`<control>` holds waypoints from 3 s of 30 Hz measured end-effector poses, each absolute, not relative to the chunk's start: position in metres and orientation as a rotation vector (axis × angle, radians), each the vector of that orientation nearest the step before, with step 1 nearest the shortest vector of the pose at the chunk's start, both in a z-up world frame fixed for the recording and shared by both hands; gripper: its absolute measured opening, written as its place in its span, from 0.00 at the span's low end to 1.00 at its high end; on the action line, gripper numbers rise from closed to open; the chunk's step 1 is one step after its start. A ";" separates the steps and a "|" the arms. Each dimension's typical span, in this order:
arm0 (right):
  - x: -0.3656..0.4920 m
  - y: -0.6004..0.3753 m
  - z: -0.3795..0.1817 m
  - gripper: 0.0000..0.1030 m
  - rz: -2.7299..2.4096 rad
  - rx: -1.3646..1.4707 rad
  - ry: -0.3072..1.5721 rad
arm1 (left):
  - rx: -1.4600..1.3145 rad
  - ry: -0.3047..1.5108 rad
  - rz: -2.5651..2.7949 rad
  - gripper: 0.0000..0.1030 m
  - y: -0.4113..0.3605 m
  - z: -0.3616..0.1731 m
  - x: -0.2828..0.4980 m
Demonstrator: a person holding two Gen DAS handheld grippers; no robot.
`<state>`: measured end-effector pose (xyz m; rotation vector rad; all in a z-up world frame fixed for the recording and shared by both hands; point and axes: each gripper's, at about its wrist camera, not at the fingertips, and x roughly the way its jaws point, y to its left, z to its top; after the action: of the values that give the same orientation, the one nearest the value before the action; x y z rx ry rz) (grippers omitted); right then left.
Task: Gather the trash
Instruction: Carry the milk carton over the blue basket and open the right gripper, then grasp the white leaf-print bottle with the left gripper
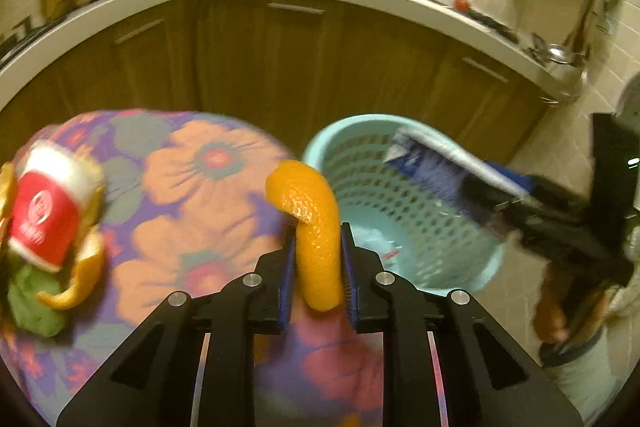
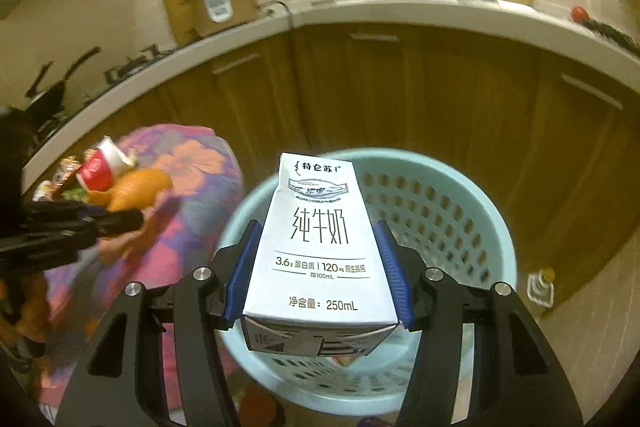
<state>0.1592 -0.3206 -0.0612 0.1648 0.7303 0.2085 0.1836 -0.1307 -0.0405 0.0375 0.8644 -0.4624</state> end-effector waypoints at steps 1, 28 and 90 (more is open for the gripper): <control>0.160 -0.325 -0.065 0.52 0.195 0.171 0.742 | 0.038 0.865 -0.477 0.18 -0.137 -0.040 0.183; 0.119 -0.208 0.013 0.77 0.421 0.034 0.647 | -0.065 0.670 -0.321 0.62 -0.040 0.027 0.096; 0.149 -0.051 -0.014 0.77 0.690 -0.074 0.700 | -0.409 0.736 0.505 0.73 0.196 -0.002 0.027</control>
<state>0.1491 -0.0509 -0.0139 -0.0744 0.7000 0.6901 0.0265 0.1960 -0.0016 -0.4093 0.7363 0.5053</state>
